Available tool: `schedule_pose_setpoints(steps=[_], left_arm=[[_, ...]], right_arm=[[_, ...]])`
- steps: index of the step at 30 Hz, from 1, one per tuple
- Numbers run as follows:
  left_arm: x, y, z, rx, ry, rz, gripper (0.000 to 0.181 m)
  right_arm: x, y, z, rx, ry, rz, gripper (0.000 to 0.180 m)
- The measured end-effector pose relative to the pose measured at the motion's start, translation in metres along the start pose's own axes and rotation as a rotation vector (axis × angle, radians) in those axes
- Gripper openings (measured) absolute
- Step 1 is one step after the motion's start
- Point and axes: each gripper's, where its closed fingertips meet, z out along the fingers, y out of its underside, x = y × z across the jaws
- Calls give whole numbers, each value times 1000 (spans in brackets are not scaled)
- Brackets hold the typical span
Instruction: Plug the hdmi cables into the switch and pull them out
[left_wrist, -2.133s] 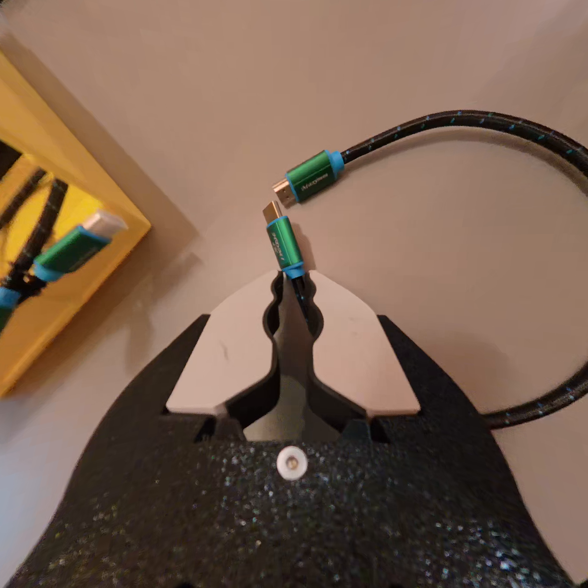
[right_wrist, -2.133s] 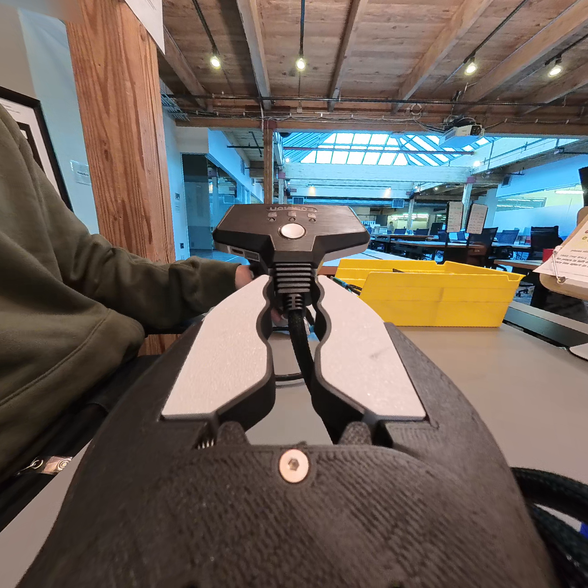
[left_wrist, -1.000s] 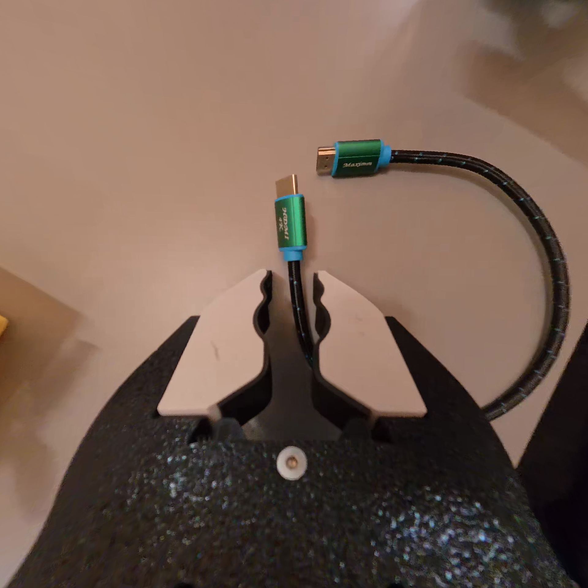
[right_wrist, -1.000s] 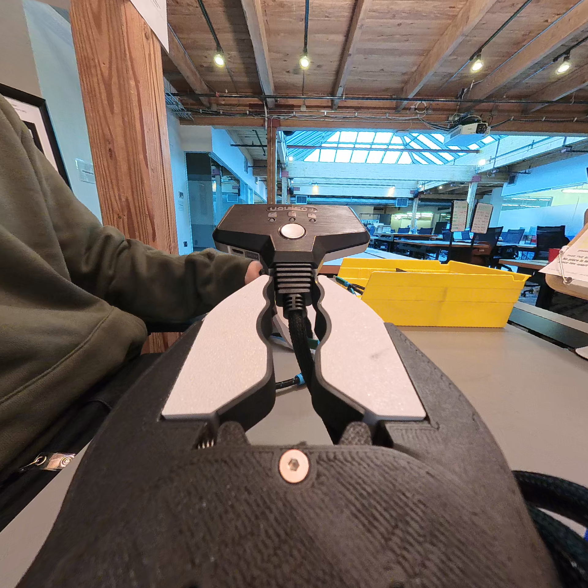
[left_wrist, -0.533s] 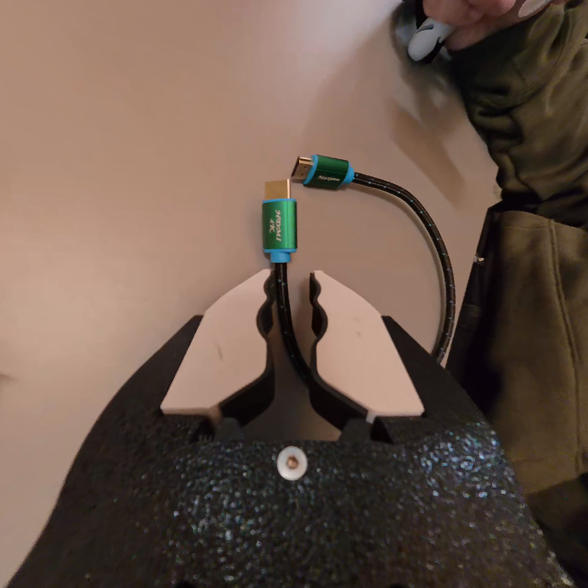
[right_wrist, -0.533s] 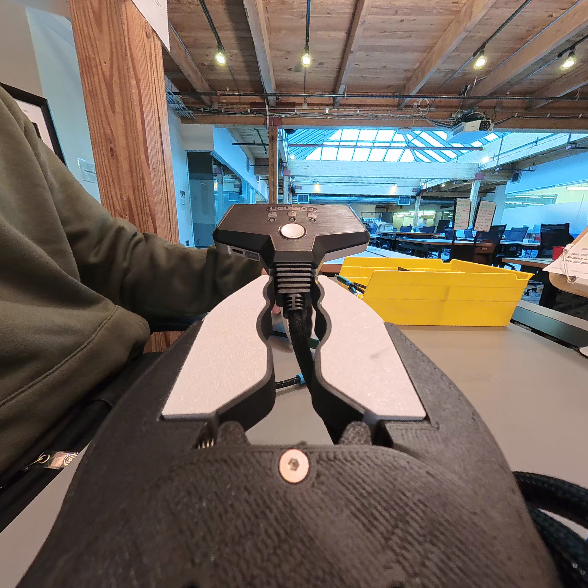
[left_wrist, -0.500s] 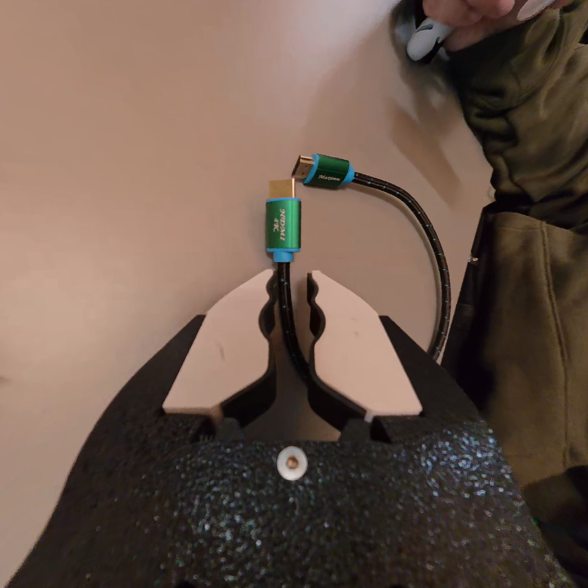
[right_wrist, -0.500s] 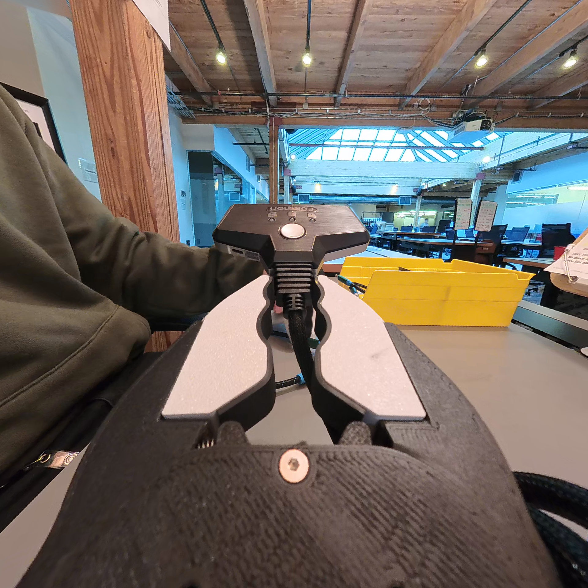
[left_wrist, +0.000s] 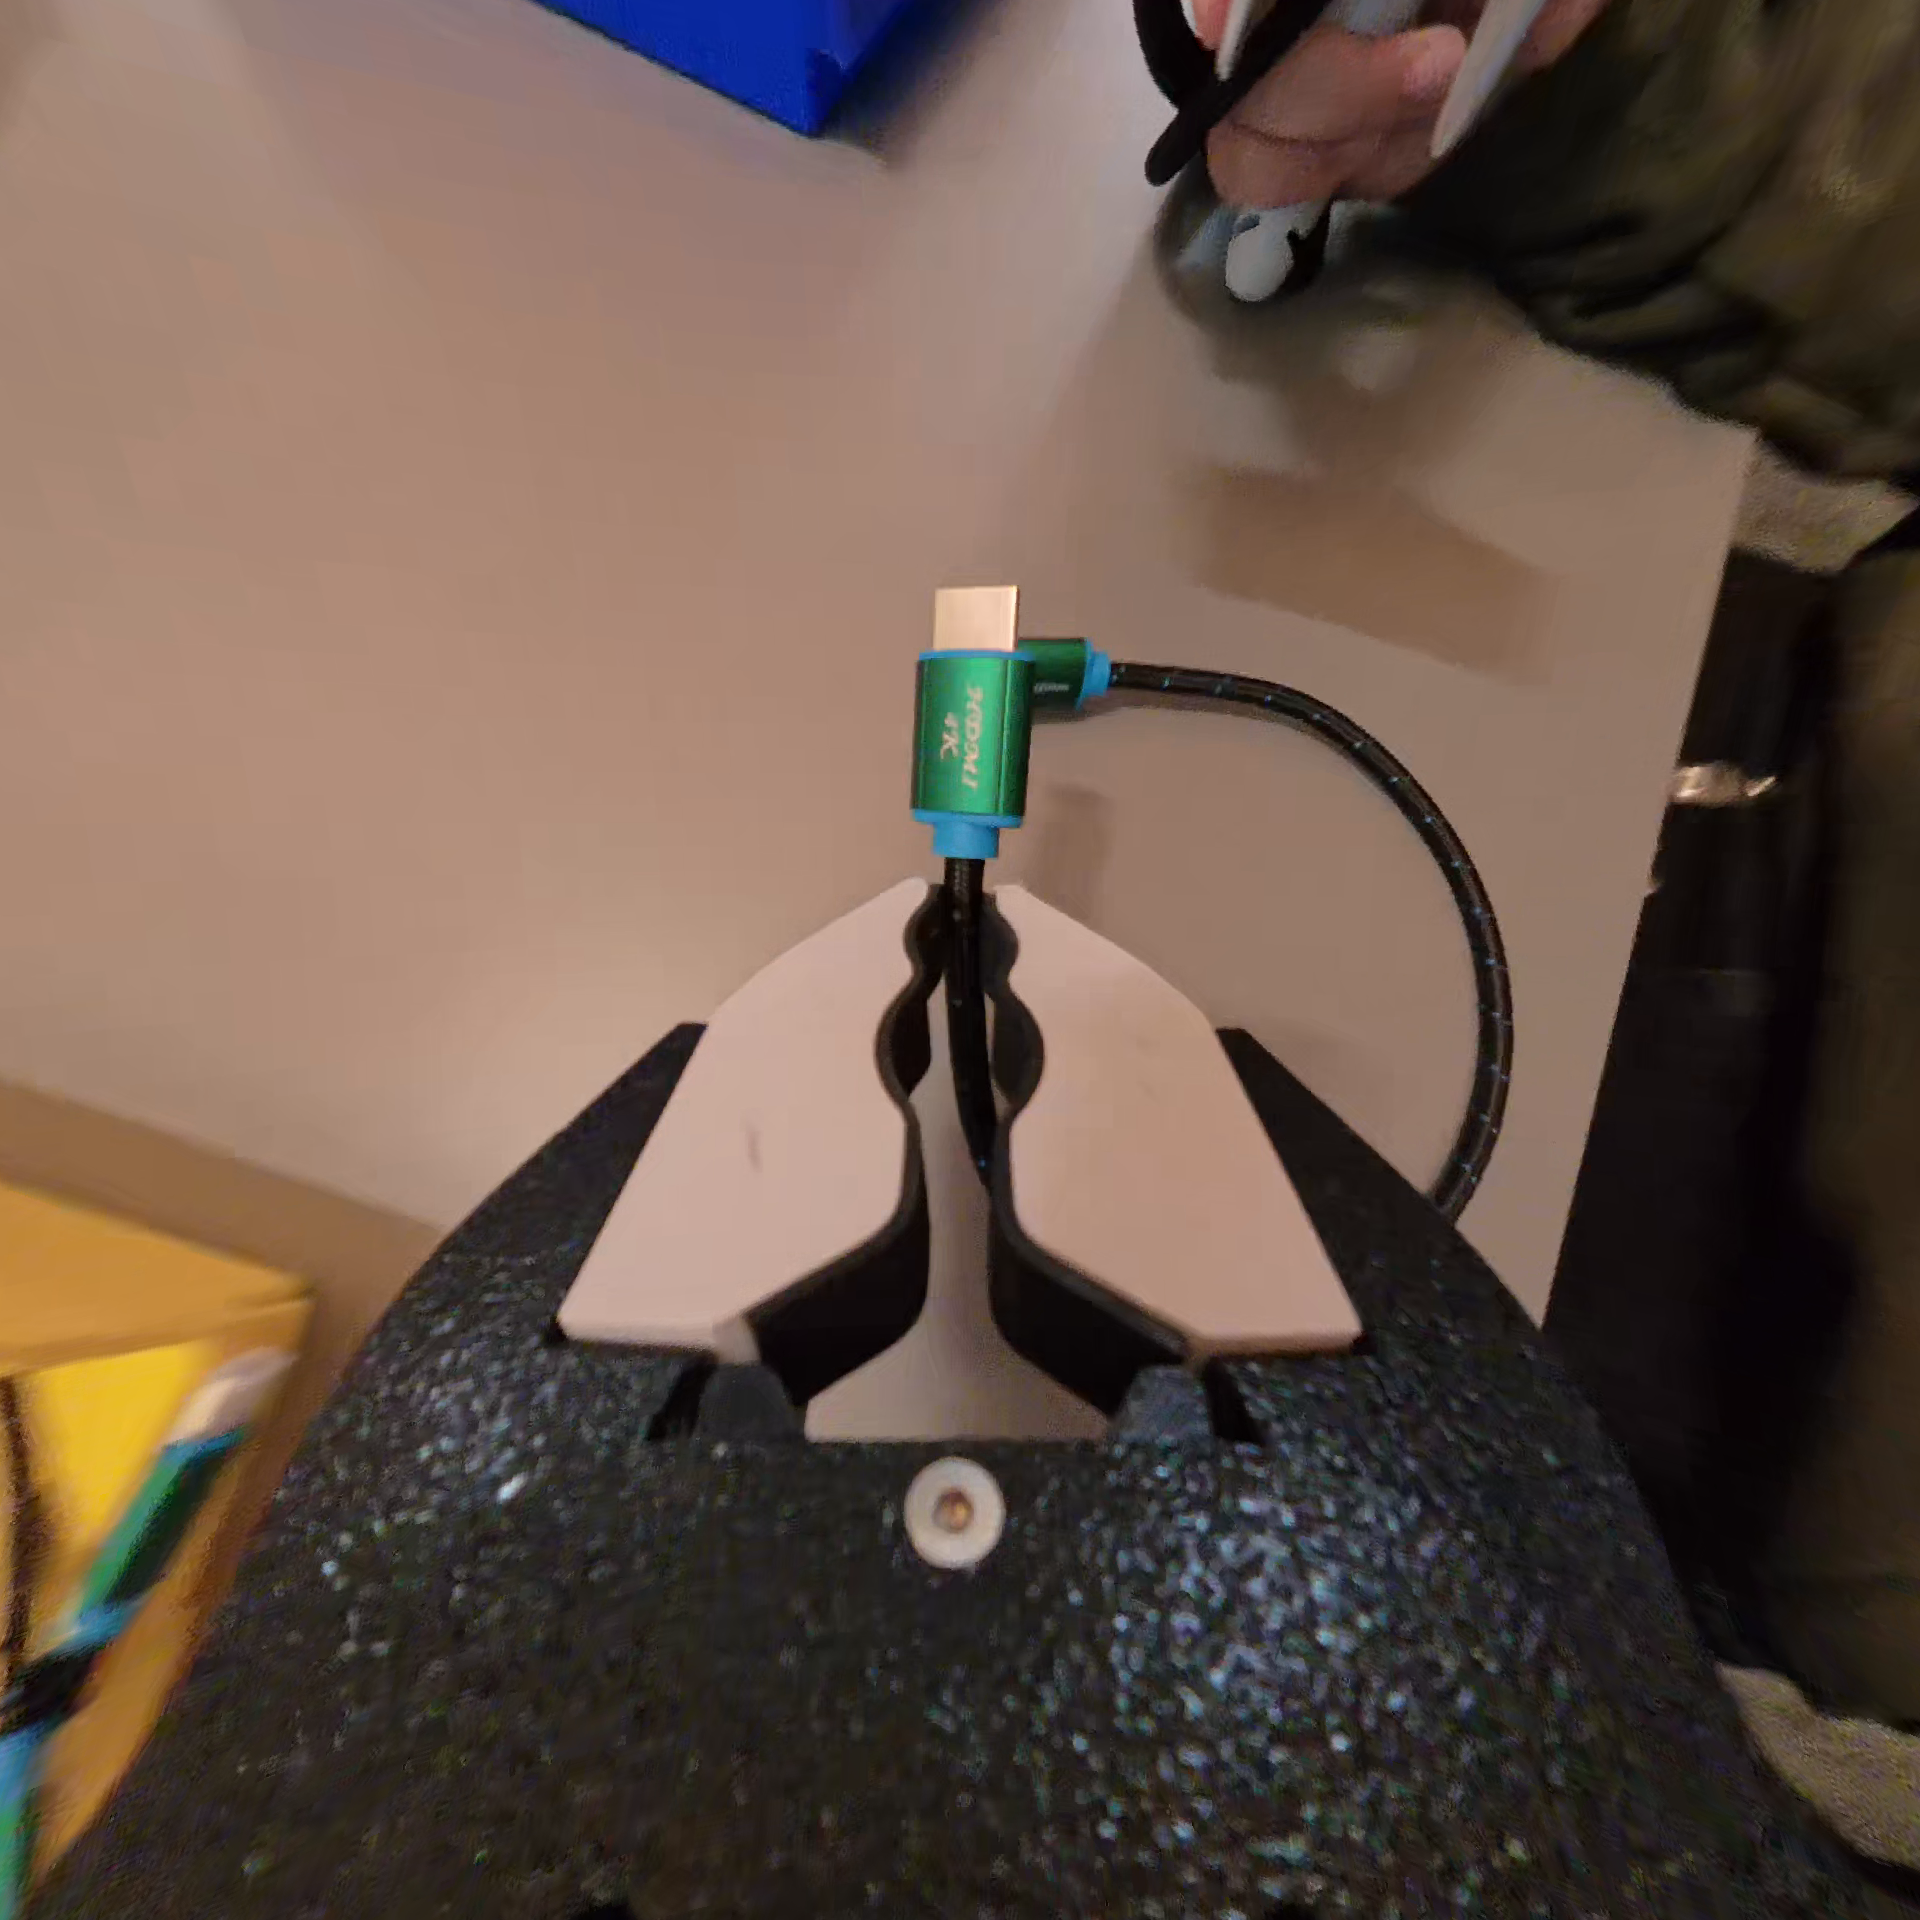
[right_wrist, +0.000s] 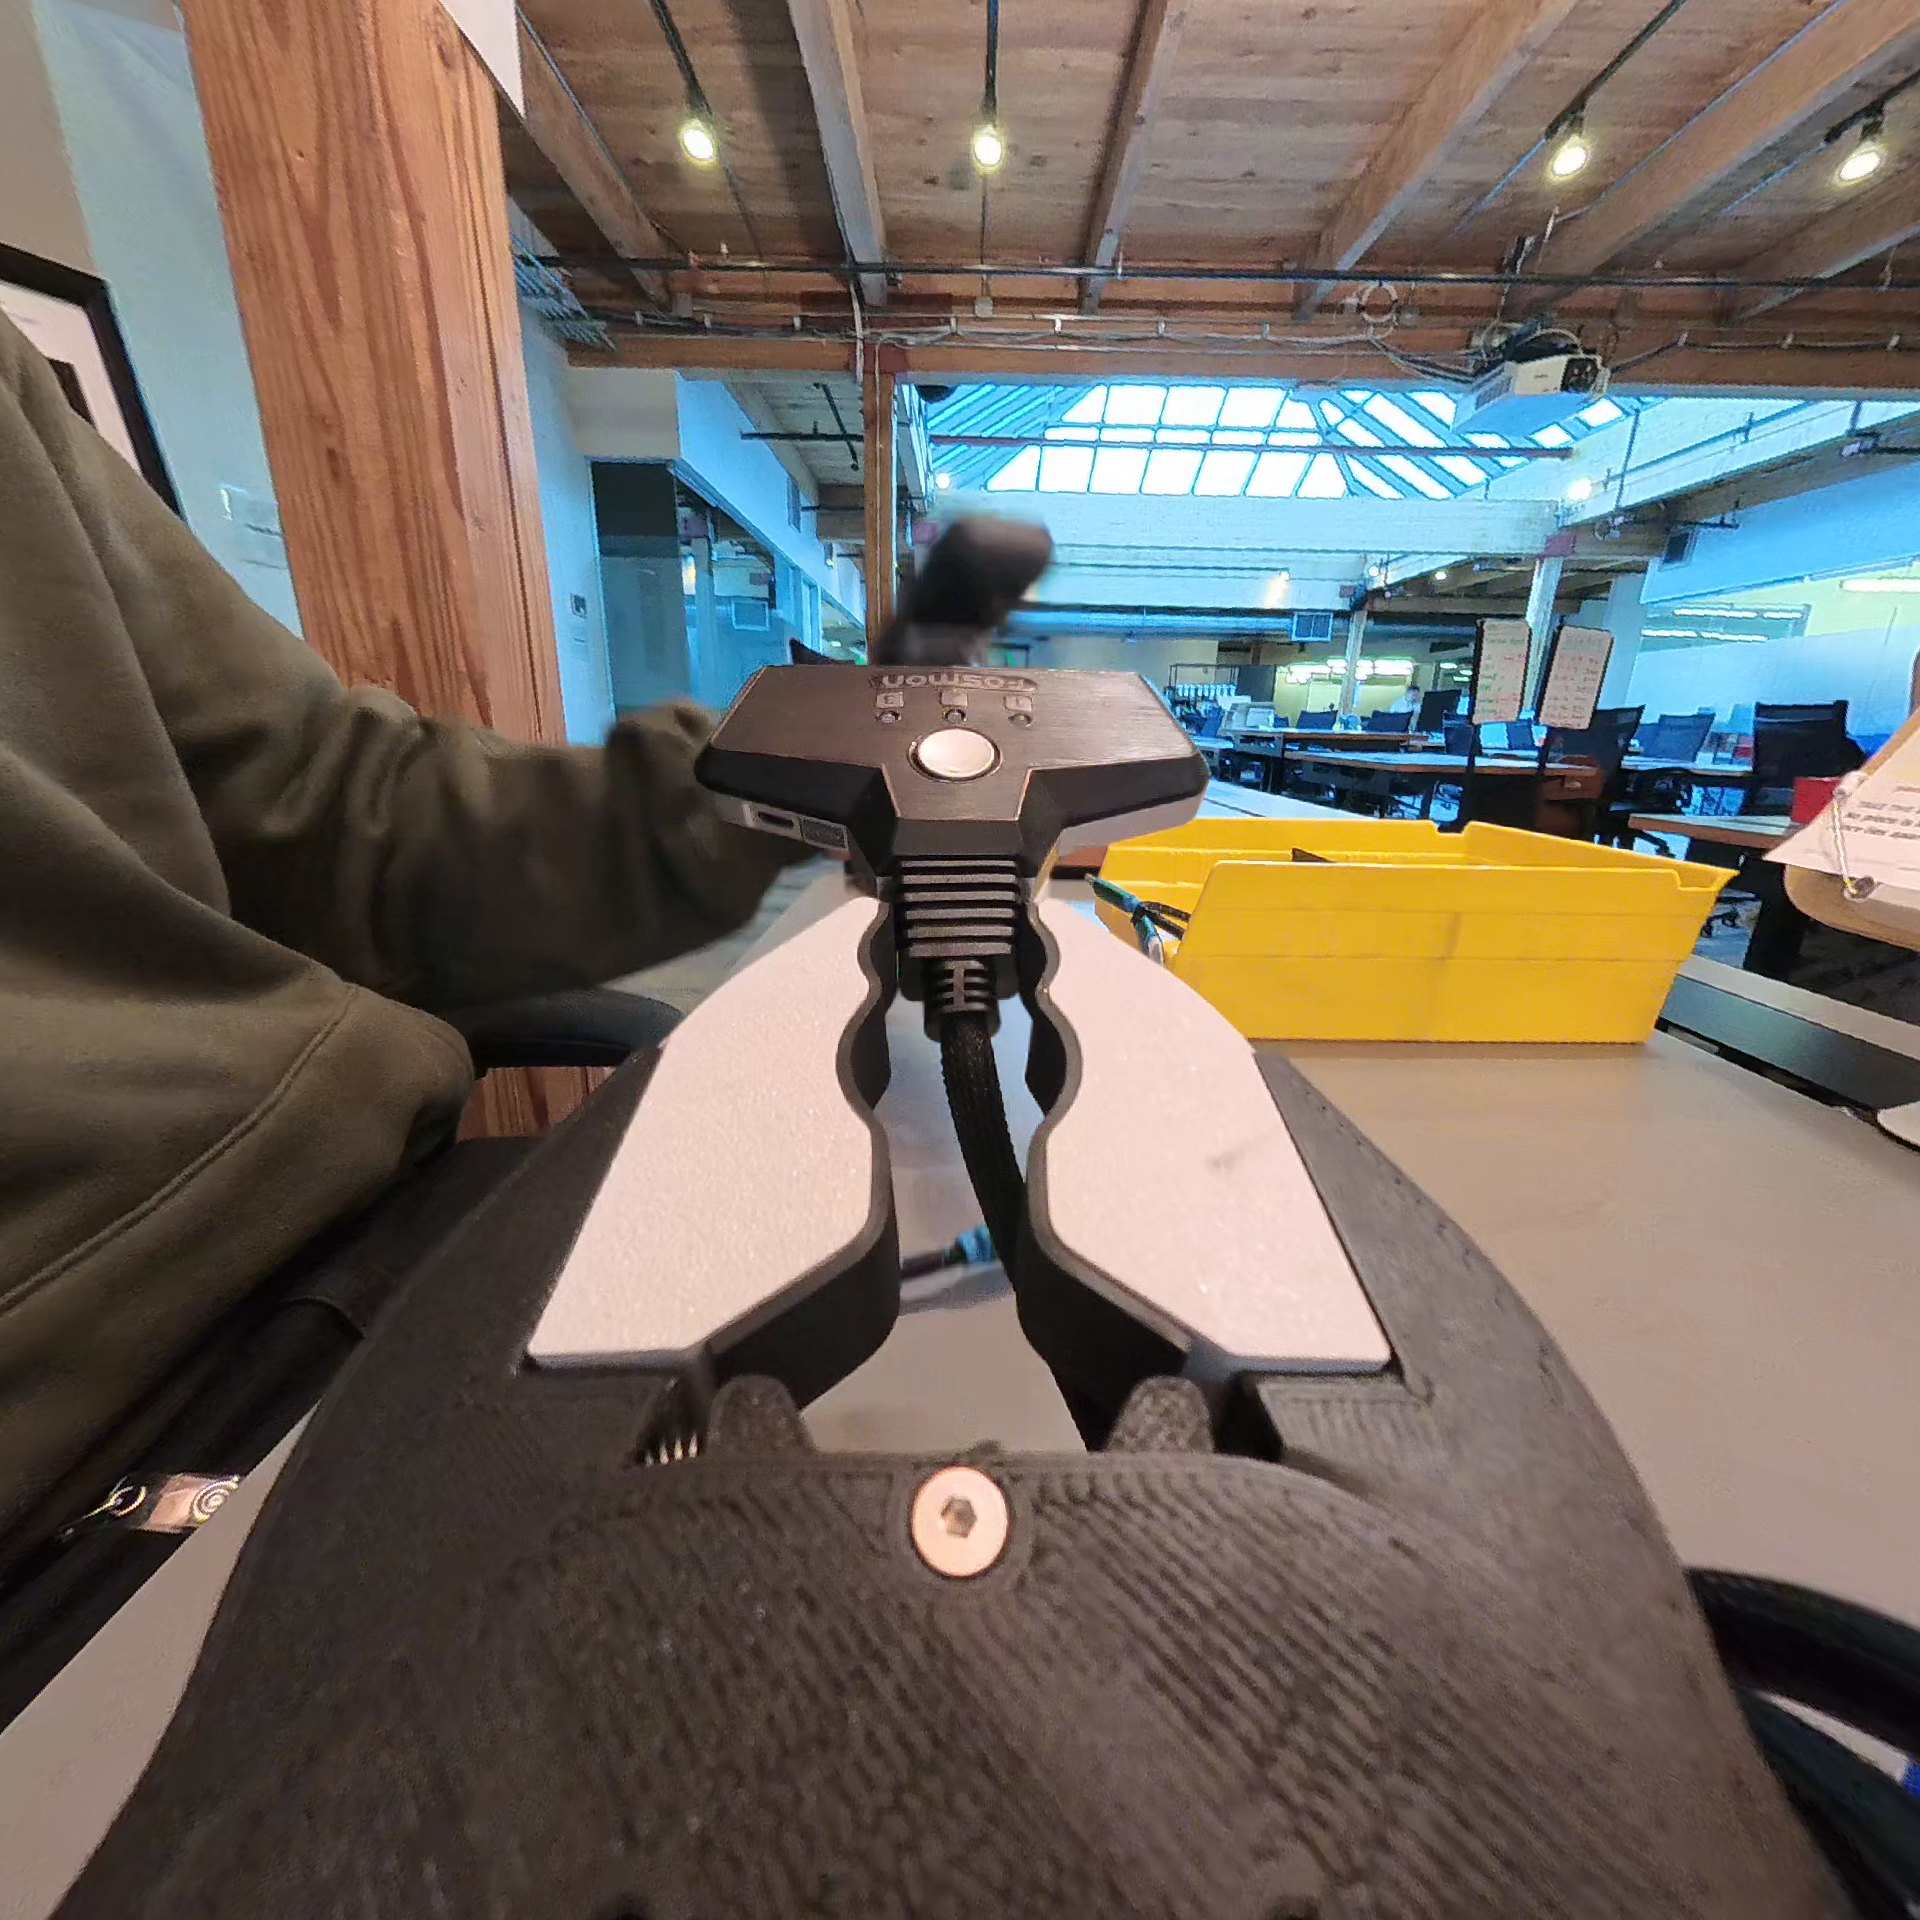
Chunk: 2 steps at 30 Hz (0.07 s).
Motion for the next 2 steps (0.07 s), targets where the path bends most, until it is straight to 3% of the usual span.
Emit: schedule_pose_setpoints(steps=[1, 2], left_arm=[[2, -7, -8, -37, -43, 54, 6], [4, -13, -14, -70, -80, 108, 5]], right_arm=[[0, 1, 1, -13, 5, 1, 22], [1, 4, 2, -34, 11, 1, 22]])
